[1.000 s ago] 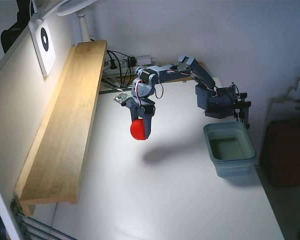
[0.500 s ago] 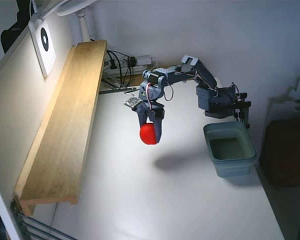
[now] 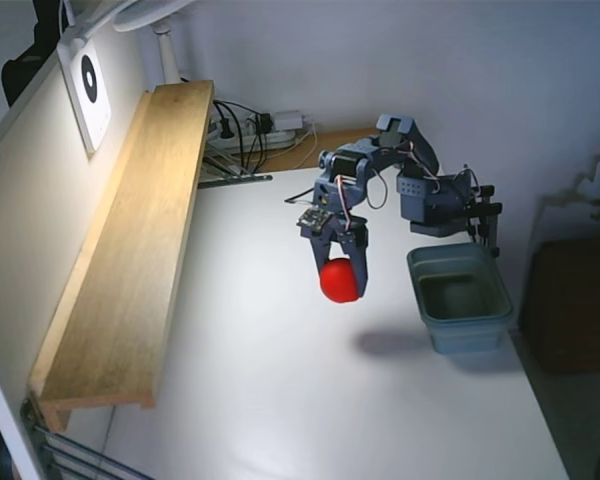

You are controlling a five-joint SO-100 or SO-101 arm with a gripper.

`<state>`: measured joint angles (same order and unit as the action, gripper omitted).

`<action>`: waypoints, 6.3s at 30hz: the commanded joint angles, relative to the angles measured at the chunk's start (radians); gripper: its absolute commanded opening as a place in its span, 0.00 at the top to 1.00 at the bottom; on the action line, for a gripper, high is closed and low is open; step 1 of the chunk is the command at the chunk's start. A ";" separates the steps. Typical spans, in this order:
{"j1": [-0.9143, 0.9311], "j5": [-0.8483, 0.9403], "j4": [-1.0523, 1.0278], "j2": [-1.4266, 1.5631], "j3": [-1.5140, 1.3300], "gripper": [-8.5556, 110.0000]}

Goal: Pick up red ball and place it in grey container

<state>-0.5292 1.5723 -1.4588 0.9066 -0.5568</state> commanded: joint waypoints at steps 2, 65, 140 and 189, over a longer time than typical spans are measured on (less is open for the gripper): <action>-0.029 -0.002 -0.036 0.025 0.073 0.73; -0.029 -0.002 -0.068 0.298 -0.168 0.73; -0.397 -0.002 -0.128 0.321 -0.127 0.63; 0.711 -0.002 -0.249 0.973 -0.615 0.88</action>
<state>0.1243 1.5723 -1.6858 1.8055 -1.1505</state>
